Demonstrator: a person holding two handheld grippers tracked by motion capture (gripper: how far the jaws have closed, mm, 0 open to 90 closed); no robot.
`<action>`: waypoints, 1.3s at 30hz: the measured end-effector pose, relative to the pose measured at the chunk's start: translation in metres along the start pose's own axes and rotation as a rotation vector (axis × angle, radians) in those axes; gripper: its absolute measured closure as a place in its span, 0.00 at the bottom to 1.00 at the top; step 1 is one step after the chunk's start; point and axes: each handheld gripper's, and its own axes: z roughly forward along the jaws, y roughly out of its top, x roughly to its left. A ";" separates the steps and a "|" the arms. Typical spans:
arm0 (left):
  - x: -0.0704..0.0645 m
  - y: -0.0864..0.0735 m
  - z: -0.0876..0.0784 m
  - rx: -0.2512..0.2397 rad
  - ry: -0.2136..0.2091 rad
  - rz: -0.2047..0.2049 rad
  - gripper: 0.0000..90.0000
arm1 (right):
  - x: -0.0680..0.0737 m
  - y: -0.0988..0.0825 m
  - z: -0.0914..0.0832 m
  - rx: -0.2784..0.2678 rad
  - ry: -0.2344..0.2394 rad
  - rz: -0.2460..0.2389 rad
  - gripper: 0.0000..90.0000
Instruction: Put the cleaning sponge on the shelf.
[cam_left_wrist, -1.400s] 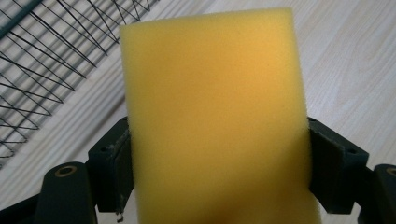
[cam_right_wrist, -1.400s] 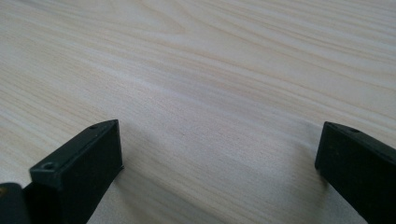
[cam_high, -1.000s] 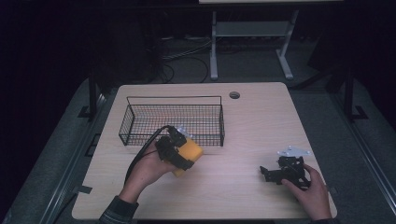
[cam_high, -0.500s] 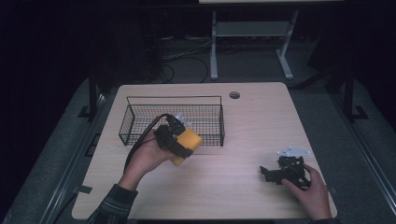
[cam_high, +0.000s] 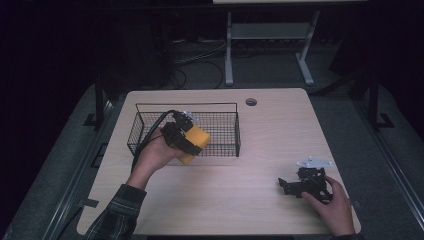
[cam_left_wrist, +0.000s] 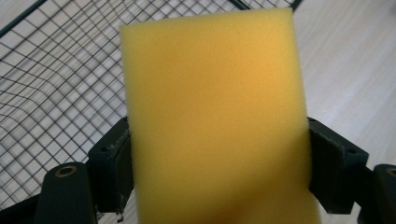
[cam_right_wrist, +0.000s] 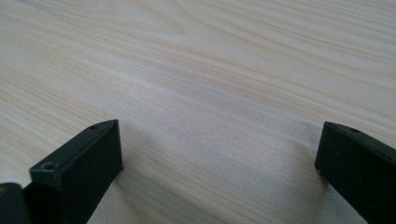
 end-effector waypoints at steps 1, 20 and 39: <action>0.003 0.001 0.001 0.000 0.003 -0.005 0.24 | 0.000 0.000 0.000 -0.001 0.001 -0.001 0.00; 0.051 0.010 0.000 -0.028 0.061 -0.074 0.24 | 0.000 0.000 0.000 0.001 0.000 0.003 0.00; 0.090 -0.004 0.007 -0.017 0.130 -0.142 0.24 | 0.000 0.000 0.000 0.001 0.000 0.003 0.00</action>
